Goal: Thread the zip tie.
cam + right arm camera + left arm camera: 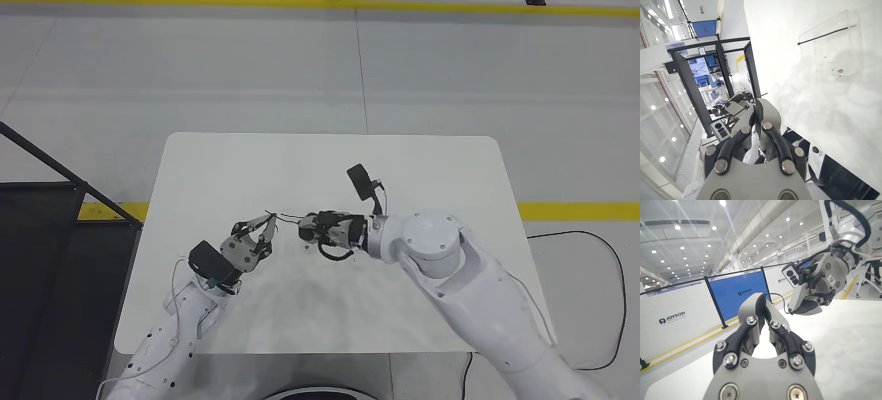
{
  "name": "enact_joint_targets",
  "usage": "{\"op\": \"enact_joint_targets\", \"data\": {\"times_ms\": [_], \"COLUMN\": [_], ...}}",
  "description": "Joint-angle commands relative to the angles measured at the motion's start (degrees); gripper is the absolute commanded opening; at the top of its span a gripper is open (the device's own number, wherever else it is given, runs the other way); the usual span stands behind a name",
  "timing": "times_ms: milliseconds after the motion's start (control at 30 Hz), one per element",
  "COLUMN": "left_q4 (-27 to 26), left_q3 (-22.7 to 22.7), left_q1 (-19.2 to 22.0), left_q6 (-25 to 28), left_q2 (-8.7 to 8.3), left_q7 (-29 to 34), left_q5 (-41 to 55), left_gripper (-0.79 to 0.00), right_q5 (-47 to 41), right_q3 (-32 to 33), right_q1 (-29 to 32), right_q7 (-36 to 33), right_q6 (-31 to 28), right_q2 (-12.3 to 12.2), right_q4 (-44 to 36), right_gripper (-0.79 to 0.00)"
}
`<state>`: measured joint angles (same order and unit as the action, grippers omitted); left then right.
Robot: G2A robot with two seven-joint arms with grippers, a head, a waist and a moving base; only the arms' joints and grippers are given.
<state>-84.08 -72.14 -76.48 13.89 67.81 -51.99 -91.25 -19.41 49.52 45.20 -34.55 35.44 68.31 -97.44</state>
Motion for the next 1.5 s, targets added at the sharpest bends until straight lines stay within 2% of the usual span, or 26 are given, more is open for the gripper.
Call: {"op": "enact_joint_targets", "data": {"times_ms": [0, 67, 133, 167, 200, 233, 400, 500, 633, 833, 1467], "left_q4": [0.02, 0.03, 0.00, 0.04, 0.04, 0.04, -0.43, -0.99, -2.87, -6.72, -6.99], "left_q3": [-0.01, 0.00, -0.01, -0.03, -0.03, -0.07, -0.23, -0.28, -0.53, -1.24, -1.14], "left_q1": [-0.01, 0.00, 0.00, -0.02, -0.05, -0.08, -0.32, -0.63, -1.59, -4.15, -4.20], "left_q6": [-0.05, -0.05, -0.07, -0.18, -0.20, -0.25, -0.43, 0.36, 1.68, 6.65, 6.77], "left_q2": [0.02, 0.03, 0.04, 0.05, 0.06, 0.08, 0.18, 0.21, 0.24, 0.13, 0.17], "left_q7": [-0.03, -0.03, -0.13, -0.20, -0.28, -0.37, -0.47, -0.59, -1.07, 0.37, 0.83], "left_q5": [0.10, 0.09, 0.09, 0.15, 0.26, 0.48, 1.84, 2.77, 4.94, 10.64, 11.26], "left_gripper": [-0.785, -0.785, -0.785, -0.785, -0.785, -0.785, -0.785, -0.785, -0.785, -0.785, -0.785], "right_q5": [-0.03, -0.24, -0.52, -0.70, -0.83, -1.00, -1.76, -3.42, -4.60, -7.24, -7.57], "right_q3": [-0.03, 0.05, 0.32, 0.50, 0.70, 0.93, 3.03, 5.82, 11.40, 18.41, 18.66], "right_q1": [-0.07, -0.08, 0.03, 0.12, 0.21, 0.35, 1.83, 3.65, 7.56, 14.35, 14.75], "right_q7": [0.04, -0.05, -0.19, -0.29, -0.42, -0.63, -2.13, -5.46, -12.87, -18.02, -18.07], "right_q6": [0.08, 0.03, -0.34, -0.50, -0.71, -0.94, -3.28, -7.06, -14.36, -25.78, -25.96], "right_q2": [0.08, 0.17, 0.21, 0.22, 0.22, 0.20, -0.19, -0.79, -2.24, -3.62, -3.66], "right_q4": [0.05, 0.04, 0.07, 0.06, 0.01, 0.00, -0.72, -1.94, -4.11, -5.72, -5.75], "right_gripper": [-0.785, -0.785, -0.536, -0.363, -0.135, 0.000, 0.000, 0.000, 0.000, 0.000, 0.000]}}
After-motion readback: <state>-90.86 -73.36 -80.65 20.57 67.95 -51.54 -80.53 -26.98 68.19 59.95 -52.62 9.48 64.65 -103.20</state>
